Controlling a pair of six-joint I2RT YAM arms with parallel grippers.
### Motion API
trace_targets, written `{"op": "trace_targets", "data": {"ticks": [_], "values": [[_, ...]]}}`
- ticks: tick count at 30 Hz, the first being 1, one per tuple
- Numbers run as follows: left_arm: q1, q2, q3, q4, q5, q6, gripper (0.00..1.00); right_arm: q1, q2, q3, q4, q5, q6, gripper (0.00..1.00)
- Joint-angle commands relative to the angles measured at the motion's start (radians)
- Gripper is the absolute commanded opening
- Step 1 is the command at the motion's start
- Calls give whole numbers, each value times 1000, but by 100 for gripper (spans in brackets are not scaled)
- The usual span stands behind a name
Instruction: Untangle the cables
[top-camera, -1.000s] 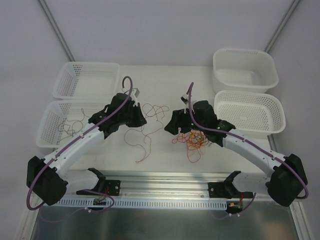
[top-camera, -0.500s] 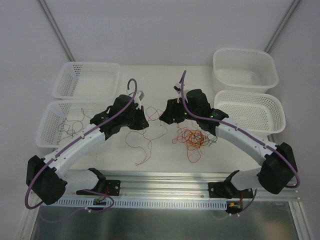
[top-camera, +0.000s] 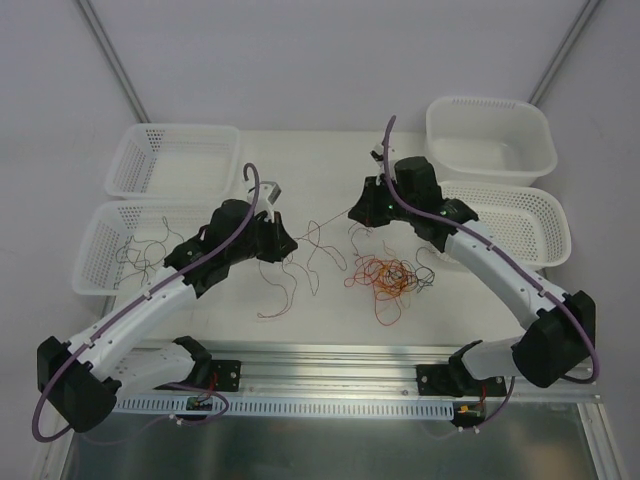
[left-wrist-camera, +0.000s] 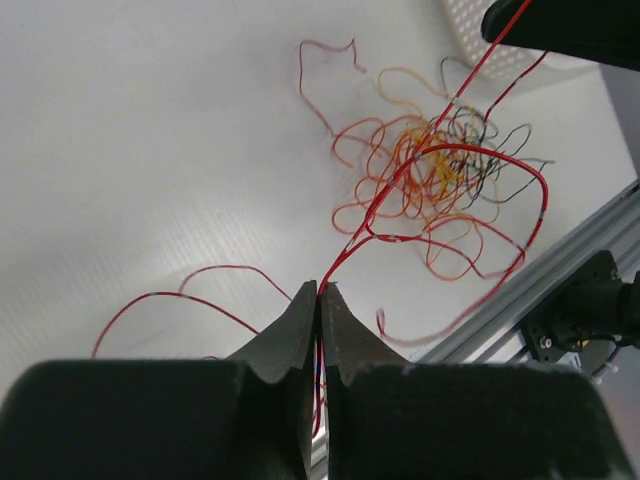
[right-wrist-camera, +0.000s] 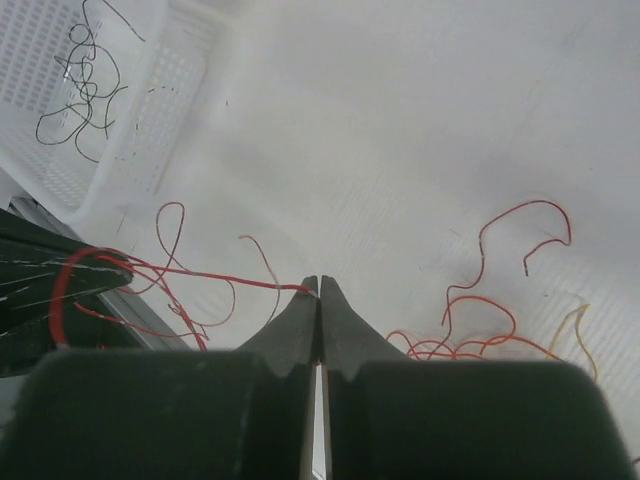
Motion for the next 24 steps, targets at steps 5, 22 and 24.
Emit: {"op": "trace_targets", "data": {"ticks": [5,22,24], "values": [[59,-110,-87,-126,-156,18,0,-261,-103,120,-100,107,-29,1],[104,-115,-18,-166,-176,9,0,-337,-156,91,-135,45,-22,1],[108,-115,14,-166,-149,29,0,-338,-153,89,-140,47,-22,1]]}}
